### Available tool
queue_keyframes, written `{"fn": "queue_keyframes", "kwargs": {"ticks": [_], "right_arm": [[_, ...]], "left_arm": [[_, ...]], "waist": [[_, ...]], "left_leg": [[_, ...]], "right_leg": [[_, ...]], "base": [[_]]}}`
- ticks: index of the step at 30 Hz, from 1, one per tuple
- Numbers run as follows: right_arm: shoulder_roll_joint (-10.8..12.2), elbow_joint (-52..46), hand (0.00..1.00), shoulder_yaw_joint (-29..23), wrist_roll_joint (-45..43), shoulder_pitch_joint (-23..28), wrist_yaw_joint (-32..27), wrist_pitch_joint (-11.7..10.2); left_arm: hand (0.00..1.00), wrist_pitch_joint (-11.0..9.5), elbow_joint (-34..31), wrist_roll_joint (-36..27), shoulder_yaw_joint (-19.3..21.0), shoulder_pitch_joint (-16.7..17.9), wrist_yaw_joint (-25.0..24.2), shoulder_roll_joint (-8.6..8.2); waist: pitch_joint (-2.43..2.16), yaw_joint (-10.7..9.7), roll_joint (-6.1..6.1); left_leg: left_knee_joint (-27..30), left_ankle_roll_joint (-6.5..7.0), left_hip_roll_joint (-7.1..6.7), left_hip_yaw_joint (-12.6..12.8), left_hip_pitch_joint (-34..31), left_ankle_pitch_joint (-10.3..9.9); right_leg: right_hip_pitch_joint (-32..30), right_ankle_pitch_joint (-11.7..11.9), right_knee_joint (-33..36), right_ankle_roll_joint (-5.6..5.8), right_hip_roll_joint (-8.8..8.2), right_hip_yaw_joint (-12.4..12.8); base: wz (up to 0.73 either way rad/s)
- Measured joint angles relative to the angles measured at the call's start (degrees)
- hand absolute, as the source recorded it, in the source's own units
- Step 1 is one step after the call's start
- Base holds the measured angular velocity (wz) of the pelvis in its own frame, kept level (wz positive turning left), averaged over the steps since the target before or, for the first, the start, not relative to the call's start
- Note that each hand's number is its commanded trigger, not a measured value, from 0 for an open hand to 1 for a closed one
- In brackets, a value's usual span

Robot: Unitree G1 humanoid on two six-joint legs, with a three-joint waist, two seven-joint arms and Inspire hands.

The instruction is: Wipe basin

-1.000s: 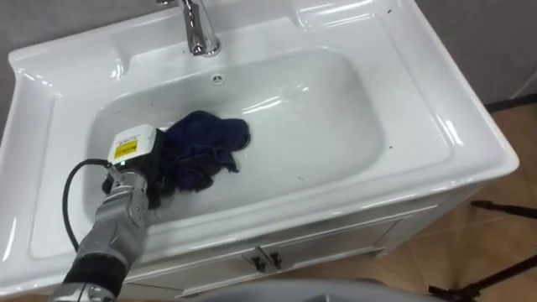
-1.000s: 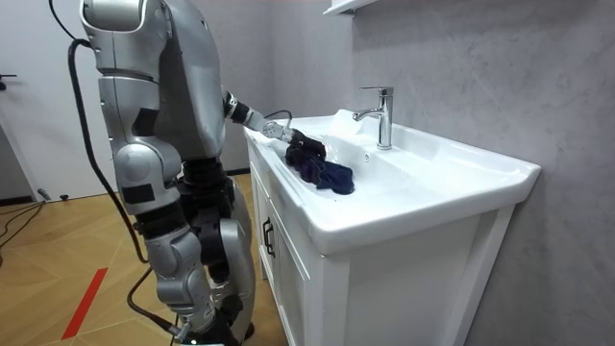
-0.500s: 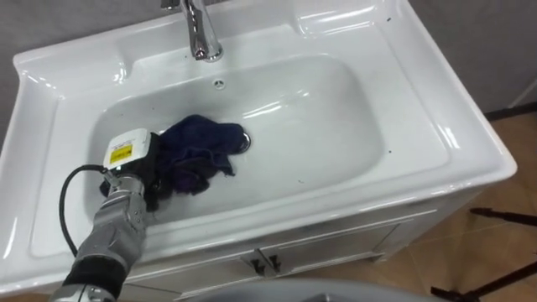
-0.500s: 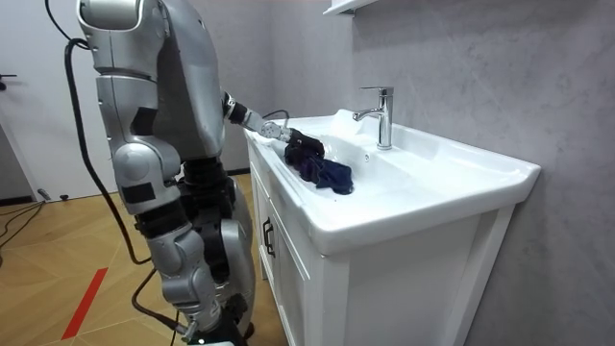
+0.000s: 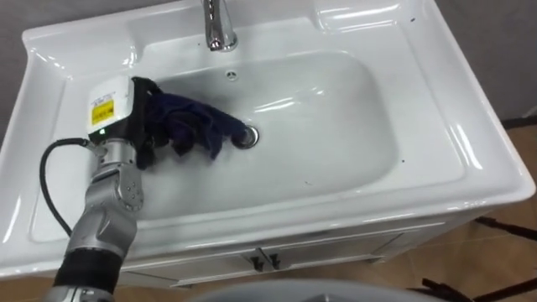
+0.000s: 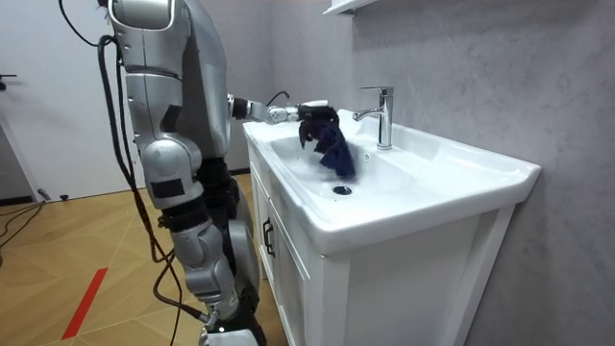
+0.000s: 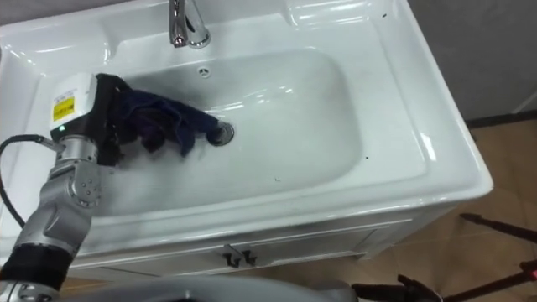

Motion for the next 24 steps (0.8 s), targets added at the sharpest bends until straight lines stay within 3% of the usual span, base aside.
{"fn": "queue_keyframes", "kwargs": {"ticks": [3,6,15,20,24], "right_arm": [[-0.01,0.21,0.00,-0.01,0.01,0.16,-0.16,-0.91],[-0.01,0.44,0.00,-0.01,0.05,0.44,-0.19,-1.21],[-0.26,1.05,0.00,0.04,0.05,0.56,-0.21,-1.01],[-0.52,1.41,0.00,1.07,0.17,0.62,-0.18,-0.17],[-0.69,1.42,0.00,1.08,-0.01,1.19,-0.20,0.59]], "left_arm": [[1.00,-1.56,-1.63,-0.02,1.16,-0.02,2.90,-0.22],[1.00,-2.26,-1.96,-0.02,1.16,-0.02,4.64,-0.30],[1.00,-2.88,-2.05,0.70,1.97,0.00,7.30,-0.06],[1.00,-2.13,-2.04,0.59,3.37,0.15,8.72,1.15],[1.00,-0.09,-1.89,0.53,3.81,0.58,8.72,2.10]], "waist": [[0.15,-0.11,0.28],[-0.05,-0.10,0.74],[0.17,0.66,1.40],[0.06,1.62,1.50],[-0.01,2.10,1.40]], "left_leg": [[-0.04,0.00,0.01,-0.02,0.01,0.00],[-0.03,0.00,0.01,-0.02,0.02,0.00],[0.21,-0.16,0.03,-0.08,-0.02,-0.11],[0.19,-0.16,0.02,0.16,0.04,-0.11],[0.17,-0.16,0.01,0.15,0.03,-0.10]], "right_leg": [[0.01,0.00,-0.03,0.00,0.03,0.00],[0.02,0.00,-0.03,0.00,0.04,0.03],[-0.24,0.02,0.07,-0.04,0.13,0.93],[-0.58,0.01,0.16,-0.04,0.12,1.37],[-0.57,0.01,0.19,-0.04,0.12,1.30]], "base": [[0.00],[0.00],[-0.02],[-0.05],[0.00]]}}
